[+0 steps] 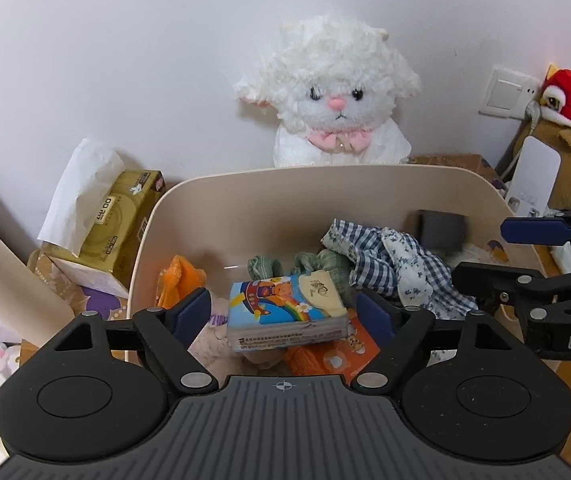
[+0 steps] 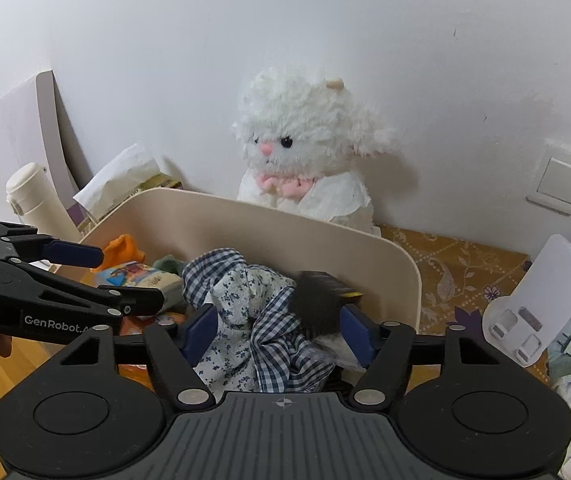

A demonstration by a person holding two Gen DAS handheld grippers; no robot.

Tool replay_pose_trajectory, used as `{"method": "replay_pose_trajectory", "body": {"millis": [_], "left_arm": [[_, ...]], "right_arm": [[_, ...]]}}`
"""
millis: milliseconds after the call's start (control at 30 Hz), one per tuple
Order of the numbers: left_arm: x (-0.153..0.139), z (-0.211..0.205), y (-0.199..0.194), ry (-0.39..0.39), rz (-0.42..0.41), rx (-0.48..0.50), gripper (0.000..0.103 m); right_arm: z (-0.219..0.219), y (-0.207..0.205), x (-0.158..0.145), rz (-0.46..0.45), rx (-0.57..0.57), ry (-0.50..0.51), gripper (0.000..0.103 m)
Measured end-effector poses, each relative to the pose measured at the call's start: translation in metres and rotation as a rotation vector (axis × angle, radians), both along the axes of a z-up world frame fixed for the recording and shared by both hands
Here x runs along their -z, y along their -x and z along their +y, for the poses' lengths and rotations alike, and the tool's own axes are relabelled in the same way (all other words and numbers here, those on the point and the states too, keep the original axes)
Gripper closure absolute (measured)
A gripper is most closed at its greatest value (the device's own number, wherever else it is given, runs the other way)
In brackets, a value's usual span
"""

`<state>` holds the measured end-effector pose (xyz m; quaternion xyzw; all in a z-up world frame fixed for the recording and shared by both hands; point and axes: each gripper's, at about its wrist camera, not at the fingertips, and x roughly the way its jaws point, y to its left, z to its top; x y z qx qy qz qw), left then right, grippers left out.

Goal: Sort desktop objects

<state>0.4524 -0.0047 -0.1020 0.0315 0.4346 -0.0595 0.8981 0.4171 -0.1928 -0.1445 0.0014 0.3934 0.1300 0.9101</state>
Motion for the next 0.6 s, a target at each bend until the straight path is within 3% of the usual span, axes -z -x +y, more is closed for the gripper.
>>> {"method": "replay_pose_trajectory", "body": {"millis": [267,400,600], "left_arm": [[-0.012,-0.002,0.011,-0.007,-0.015,-0.018,0.021],[-0.020,0.000,0.021,0.005,-0.021,-0.037,0.021],[-0.038,0.001,0.038,0.007,-0.046,-0.060,0.021]], "right_arm": [[0.000,0.012,-0.018,-0.030,0.009,0.003,0.024],[-0.002,0.020,-0.028,-0.040,0.038,-0.021,0.006],[0.000,0.036,-0.046,-0.073,0.040,-0.004,0.001]]}}
